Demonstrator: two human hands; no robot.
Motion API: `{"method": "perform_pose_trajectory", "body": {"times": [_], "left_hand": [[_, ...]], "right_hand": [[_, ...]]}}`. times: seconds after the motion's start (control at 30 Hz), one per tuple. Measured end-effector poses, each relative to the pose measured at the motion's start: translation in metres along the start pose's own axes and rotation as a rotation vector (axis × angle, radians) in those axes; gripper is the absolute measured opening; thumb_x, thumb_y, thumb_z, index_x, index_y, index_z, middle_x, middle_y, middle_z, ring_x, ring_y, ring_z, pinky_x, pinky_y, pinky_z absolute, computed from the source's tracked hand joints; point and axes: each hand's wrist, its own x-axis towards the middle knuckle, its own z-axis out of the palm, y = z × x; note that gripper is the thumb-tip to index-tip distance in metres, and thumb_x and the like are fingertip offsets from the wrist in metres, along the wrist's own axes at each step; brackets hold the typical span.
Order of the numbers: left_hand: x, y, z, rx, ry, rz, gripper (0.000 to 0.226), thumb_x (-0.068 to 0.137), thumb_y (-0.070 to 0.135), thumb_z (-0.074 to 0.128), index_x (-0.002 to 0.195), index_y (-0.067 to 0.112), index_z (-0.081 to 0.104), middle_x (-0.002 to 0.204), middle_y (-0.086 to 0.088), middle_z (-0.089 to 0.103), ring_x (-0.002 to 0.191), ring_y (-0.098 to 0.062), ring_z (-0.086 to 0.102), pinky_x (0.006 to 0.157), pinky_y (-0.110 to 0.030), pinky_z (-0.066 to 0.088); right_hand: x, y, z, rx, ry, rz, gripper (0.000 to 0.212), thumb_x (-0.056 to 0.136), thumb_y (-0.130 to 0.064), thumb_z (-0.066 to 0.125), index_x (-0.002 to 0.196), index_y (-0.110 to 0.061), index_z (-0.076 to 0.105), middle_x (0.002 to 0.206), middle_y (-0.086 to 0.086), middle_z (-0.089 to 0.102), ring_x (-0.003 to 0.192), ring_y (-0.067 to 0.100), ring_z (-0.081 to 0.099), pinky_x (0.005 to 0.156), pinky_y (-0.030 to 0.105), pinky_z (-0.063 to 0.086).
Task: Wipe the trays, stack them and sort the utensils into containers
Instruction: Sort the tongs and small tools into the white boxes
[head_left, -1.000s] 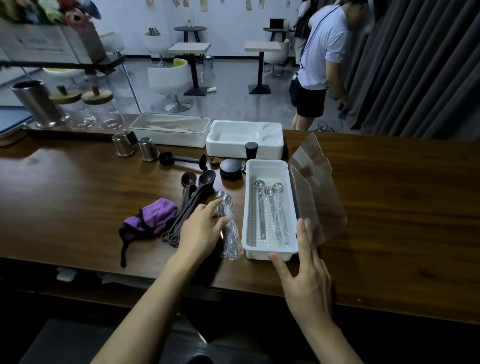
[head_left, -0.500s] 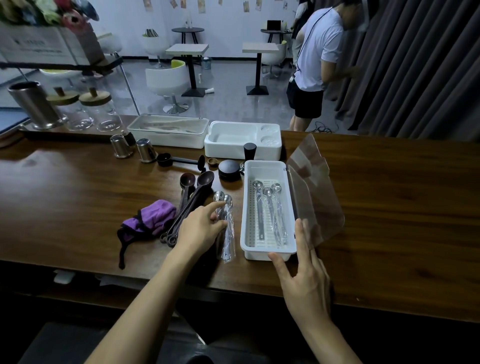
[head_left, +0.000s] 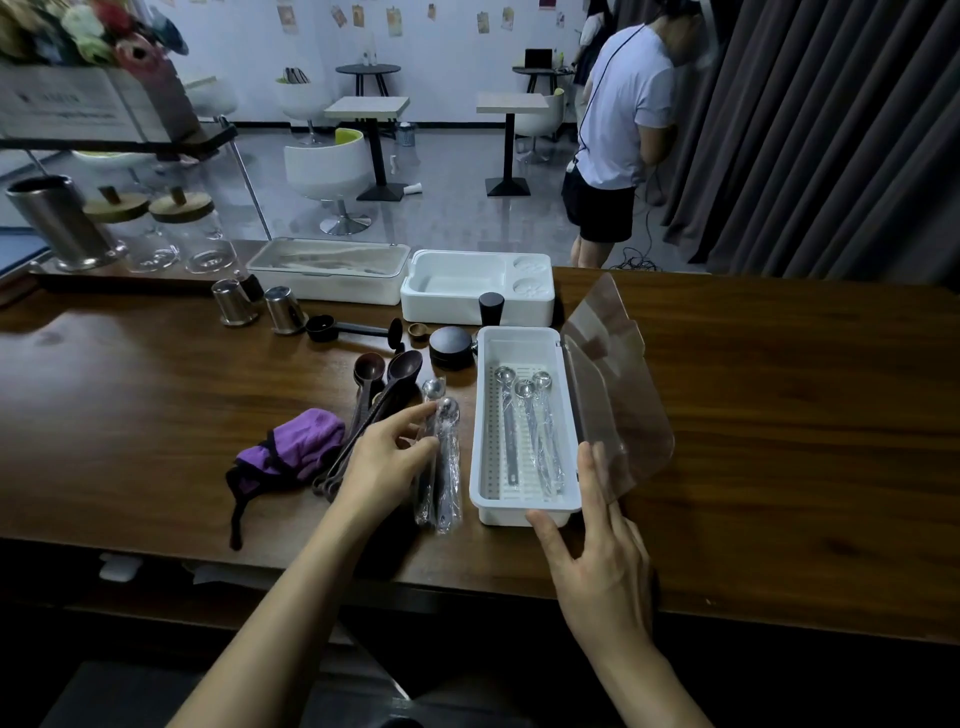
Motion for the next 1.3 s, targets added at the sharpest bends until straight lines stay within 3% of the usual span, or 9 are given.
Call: {"method": "perform_pose_trajectory", "body": {"times": [0.27, 0.37, 0.47, 0.57, 0.7, 0.9, 1.03, 1.13, 1.3], "left_hand": [[0.014, 0.025, 0.003, -0.238, 0.015, 0.031, 0.047, 0.082, 0.038, 0.081, 0.128, 0.040, 0.069, 0.095, 0.001, 0.075, 0.089, -0.012, 0.070, 0.097, -0.040, 0.055], [0.021, 0.034, 0.009, -0.196, -0.025, 0.053, 0.053, 0.073, 0.055, 0.076, 0.125, 0.051, 0.066, 0.088, 0.011, 0.073, 0.084, -0.012, 0.066, 0.093, -0.049, 0.054], [0.023, 0.041, 0.015, -0.176, -0.020, 0.067, 0.052, 0.074, 0.050, 0.076, 0.125, 0.049, 0.067, 0.085, 0.020, 0.070, 0.079, 0.000, 0.061, 0.089, -0.041, 0.053], [0.025, 0.048, 0.017, -0.185, 0.004, 0.068, 0.049, 0.077, 0.041, 0.077, 0.125, 0.044, 0.069, 0.088, 0.013, 0.070, 0.082, -0.004, 0.064, 0.090, -0.042, 0.056], [0.027, 0.049, 0.020, -0.153, -0.013, 0.056, 0.051, 0.071, 0.049, 0.073, 0.121, 0.042, 0.072, 0.090, 0.006, 0.072, 0.086, -0.014, 0.069, 0.091, -0.047, 0.057], [0.025, 0.044, 0.019, -0.094, -0.036, 0.036, 0.049, 0.074, 0.052, 0.074, 0.120, 0.036, 0.071, 0.094, 0.008, 0.072, 0.083, -0.011, 0.070, 0.087, -0.046, 0.058], [0.025, 0.039, 0.021, -0.098, 0.013, 0.016, 0.028, 0.078, 0.042, 0.083, 0.092, 0.031, 0.062, 0.082, 0.008, 0.070, 0.073, -0.008, 0.066, 0.081, -0.043, 0.057], [0.026, 0.040, 0.020, -0.036, 0.001, 0.017, 0.029, 0.077, 0.048, 0.080, 0.080, 0.029, 0.058, 0.076, 0.012, 0.072, 0.072, -0.007, 0.068, 0.081, -0.045, 0.056], [0.024, 0.046, 0.017, 0.068, -0.036, 0.034, 0.024, 0.081, 0.047, 0.071, 0.089, 0.032, 0.054, 0.077, 0.014, 0.075, 0.078, -0.014, 0.070, 0.084, -0.044, 0.055]], "right_hand": [[0.000, -0.001, 0.001, -0.016, -0.007, 0.005, 0.081, 0.095, -0.073, 0.033, 0.161, -0.032, 0.008, 0.167, -0.007, 0.017, 0.125, 0.017, 0.058, 0.094, 0.033, 0.046], [0.001, -0.001, 0.000, -0.023, -0.004, 0.003, 0.081, 0.095, -0.073, 0.034, 0.161, -0.032, 0.009, 0.166, -0.007, 0.019, 0.124, 0.018, 0.059, 0.093, 0.034, 0.048], [0.001, -0.001, 0.000, -0.026, -0.006, 0.002, 0.081, 0.095, -0.072, 0.035, 0.161, -0.032, 0.009, 0.167, -0.007, 0.018, 0.125, 0.018, 0.059, 0.092, 0.036, 0.050], [0.001, -0.001, 0.000, -0.036, -0.004, 0.001, 0.082, 0.095, -0.072, 0.036, 0.161, -0.032, 0.009, 0.167, -0.006, 0.018, 0.124, 0.018, 0.060, 0.092, 0.036, 0.050], [0.001, -0.003, 0.000, -0.037, -0.004, 0.004, 0.082, 0.095, -0.074, 0.032, 0.161, -0.033, 0.007, 0.166, -0.007, 0.018, 0.124, 0.017, 0.059, 0.092, 0.035, 0.049], [0.001, -0.003, 0.000, -0.038, 0.003, -0.001, 0.081, 0.095, -0.072, 0.034, 0.161, -0.031, 0.010, 0.166, -0.005, 0.019, 0.124, 0.019, 0.059, 0.091, 0.036, 0.050], [0.001, -0.003, 0.000, -0.042, 0.004, -0.007, 0.081, 0.095, -0.071, 0.036, 0.161, -0.031, 0.011, 0.167, -0.005, 0.018, 0.124, 0.018, 0.059, 0.090, 0.035, 0.049], [0.001, -0.003, 0.000, -0.047, 0.005, -0.007, 0.081, 0.095, -0.071, 0.035, 0.161, -0.031, 0.011, 0.166, -0.006, 0.019, 0.122, 0.018, 0.061, 0.090, 0.035, 0.049], [0.000, -0.004, 0.000, -0.046, 0.004, -0.001, 0.080, 0.095, -0.072, 0.035, 0.160, -0.034, 0.009, 0.167, -0.008, 0.017, 0.121, 0.018, 0.061, 0.091, 0.034, 0.049]]}}
